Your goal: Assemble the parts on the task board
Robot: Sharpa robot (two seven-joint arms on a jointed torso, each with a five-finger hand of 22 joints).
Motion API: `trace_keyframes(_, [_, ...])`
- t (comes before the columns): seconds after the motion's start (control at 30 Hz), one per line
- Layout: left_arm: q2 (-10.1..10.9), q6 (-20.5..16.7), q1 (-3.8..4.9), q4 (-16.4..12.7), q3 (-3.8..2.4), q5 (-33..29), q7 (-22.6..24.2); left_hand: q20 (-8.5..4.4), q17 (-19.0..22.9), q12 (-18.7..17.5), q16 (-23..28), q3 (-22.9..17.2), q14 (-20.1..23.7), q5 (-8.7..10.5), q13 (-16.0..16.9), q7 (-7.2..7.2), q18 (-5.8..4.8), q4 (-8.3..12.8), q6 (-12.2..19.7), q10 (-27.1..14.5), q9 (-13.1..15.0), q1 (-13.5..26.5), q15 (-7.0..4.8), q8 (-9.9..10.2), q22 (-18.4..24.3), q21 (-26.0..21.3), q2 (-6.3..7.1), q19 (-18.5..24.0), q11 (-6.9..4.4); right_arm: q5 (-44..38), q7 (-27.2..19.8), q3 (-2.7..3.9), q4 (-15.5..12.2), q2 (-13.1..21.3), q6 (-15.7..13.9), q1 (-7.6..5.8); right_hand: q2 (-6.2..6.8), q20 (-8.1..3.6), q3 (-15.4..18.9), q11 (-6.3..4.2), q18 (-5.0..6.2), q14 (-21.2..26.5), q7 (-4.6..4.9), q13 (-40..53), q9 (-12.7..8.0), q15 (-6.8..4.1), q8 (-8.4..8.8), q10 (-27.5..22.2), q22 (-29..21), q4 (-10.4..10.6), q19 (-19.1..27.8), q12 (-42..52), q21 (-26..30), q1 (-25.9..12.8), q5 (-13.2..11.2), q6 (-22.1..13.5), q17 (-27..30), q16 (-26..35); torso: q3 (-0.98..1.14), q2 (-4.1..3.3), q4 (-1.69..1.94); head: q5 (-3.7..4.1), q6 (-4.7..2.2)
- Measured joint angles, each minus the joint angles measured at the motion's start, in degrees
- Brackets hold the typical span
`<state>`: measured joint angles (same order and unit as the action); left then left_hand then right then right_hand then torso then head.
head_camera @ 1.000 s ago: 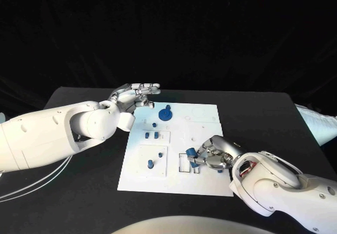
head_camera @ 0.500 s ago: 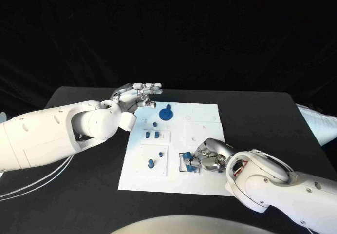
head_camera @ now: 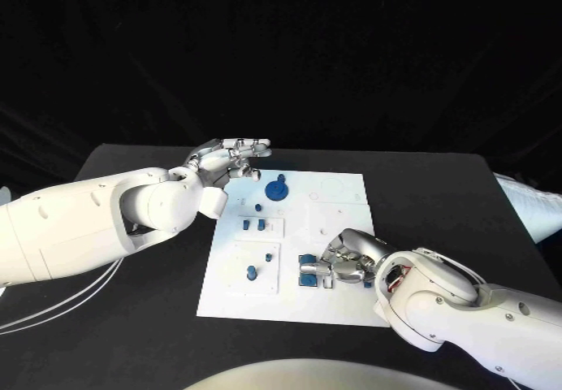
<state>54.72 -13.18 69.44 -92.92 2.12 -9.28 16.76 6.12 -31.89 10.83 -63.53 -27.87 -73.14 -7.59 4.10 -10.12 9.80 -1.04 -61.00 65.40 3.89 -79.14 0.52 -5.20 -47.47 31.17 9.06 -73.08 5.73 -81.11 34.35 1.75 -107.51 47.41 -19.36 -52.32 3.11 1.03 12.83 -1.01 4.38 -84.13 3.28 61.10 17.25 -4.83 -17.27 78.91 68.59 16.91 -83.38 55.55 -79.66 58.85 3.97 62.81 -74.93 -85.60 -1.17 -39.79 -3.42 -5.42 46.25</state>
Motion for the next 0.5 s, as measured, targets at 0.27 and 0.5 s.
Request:
trace_keyframes(0.27, [0.0, 0.0, 0.0, 0.0, 0.0, 0.0, 0.0, 0.0, 0.0, 0.0, 0.0, 0.0, 0.0, 0.0, 0.0, 0.0, 0.0, 0.0, 0.0, 0.0, 0.0, 0.0, 0.0, 0.0, 0.0, 0.0, 0.0, 0.0, 0.0, -1.2, 0.0, 0.0, -0.4, 0.1, 0.0, 0.0, -0.46, 0.0, -3.5, -0.32, 0.0, 0.0, 0.0, 1.9, 1.3, 0.0, 0.0, 0.3, 0.7, -2.1, 0.0, 1.4, 0.0, 7.5, 3.2, 0.0, 0.0, 0.0, 0.02, 0.0, 0.01, 0.05, 0.04])
trace_keyframes(0.5, [0.1, 0.0, 0.0, 0.0, 0.0, 0.0, -0.1, 0.0, 0.0, 0.0, 0.0, 0.0, 0.0, 0.0, 0.0, 0.0, 0.0, 0.0, 0.0, 0.0, 0.0, 0.0, 0.0, 0.0, 0.0, 0.0, 0.0, 0.0, 0.0, -3.0, 0.0, -0.03, -0.4, 0.0, 0.2, 0.01, -0.99, 0.0, -5.3, -0.52, 0.0, 0.0, -0.15, 3.3, 2.0, 0.0, -0.45, 1.0, 1.7, -7.6, 0.0, 2.9, -0.4, 16.7, 0.0, 0.2, 0.0, 0.0, 0.0, 0.0, 0.02, 0.08, 0.1])
